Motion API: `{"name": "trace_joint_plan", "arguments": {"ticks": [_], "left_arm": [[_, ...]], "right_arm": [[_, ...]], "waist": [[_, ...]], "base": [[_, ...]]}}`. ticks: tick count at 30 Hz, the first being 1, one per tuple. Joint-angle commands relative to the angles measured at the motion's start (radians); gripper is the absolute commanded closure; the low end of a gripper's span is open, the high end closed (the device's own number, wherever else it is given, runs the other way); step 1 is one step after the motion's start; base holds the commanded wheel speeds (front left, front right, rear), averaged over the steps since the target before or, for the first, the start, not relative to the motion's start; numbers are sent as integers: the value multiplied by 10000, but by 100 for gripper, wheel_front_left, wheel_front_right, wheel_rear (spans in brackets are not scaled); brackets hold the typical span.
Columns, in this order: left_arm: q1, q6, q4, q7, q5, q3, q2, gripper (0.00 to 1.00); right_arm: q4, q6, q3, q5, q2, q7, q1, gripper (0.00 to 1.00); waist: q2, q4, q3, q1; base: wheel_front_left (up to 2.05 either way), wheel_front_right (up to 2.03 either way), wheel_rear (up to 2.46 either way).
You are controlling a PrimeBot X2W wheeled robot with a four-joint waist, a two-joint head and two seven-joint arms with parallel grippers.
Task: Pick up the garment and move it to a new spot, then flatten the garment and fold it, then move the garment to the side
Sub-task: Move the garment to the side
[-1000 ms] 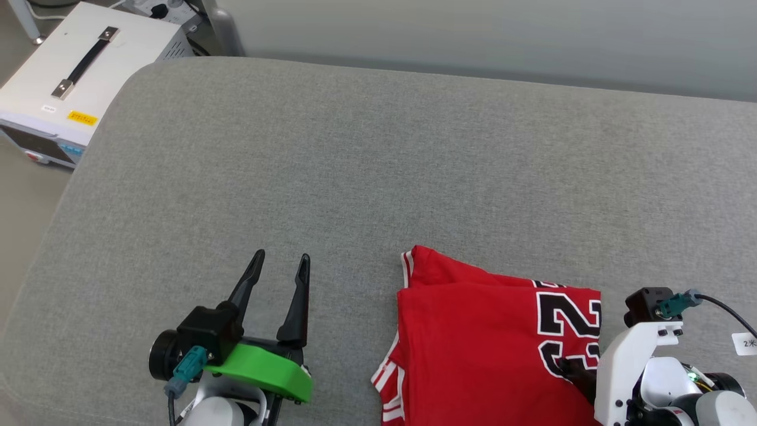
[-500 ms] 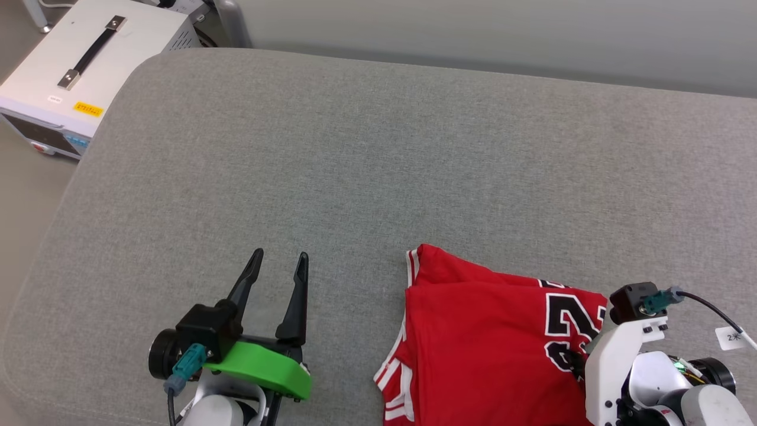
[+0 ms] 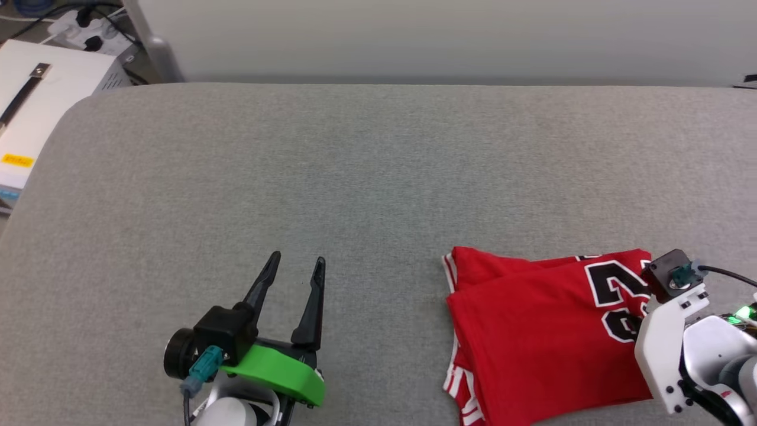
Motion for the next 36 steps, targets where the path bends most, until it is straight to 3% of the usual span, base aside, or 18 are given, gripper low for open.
{"name": "trace_joint_plan", "arguments": {"ticks": [1, 8, 16, 21, 27, 36], "left_arm": [[8, -56, -28, -59, 76, -109, 9, 0], [-253, -56, -370, -59, 257, -820, 79, 0], [-1031, -57, -612, -59, 397, -1433, 482, 0], [-1587, -57, -971, -52, 487, -1648, 877, 0], [-2276, -57, -2076, 414, 600, -1750, 1375, 0], [-2772, -35, -3690, 1140, 825, -1872, 1805, 0]], "right_arm": [[-122, -11, 85, 87, -362, 61, -175, 100], [-141, -11, 455, 381, -2150, -78, -751, 100], [1260, -11, -71, 493, -3332, -981, -1567, 100], [2631, -11, -730, 430, -3524, -1985, -2179, 100], [5090, -11, -1862, -81, -3000, -3707, -3470, 100], [7305, -11, -2606, -1001, -2510, -5450, -4970, 100]], "waist": [[-1, -637, -31, 0], [-1, -1826, 662, 0], [-1, -2972, 2138, 0], [-1, -3395, 3121, 0], [-1, -3538, 4255, 0], [-1, -3342, 5193, 0]], "base": [[0, 0, 0], [0, 0, 0], [0, 0, 0], [0, 0, 0], [0, 0, 0], [0, 0, 0]]}}
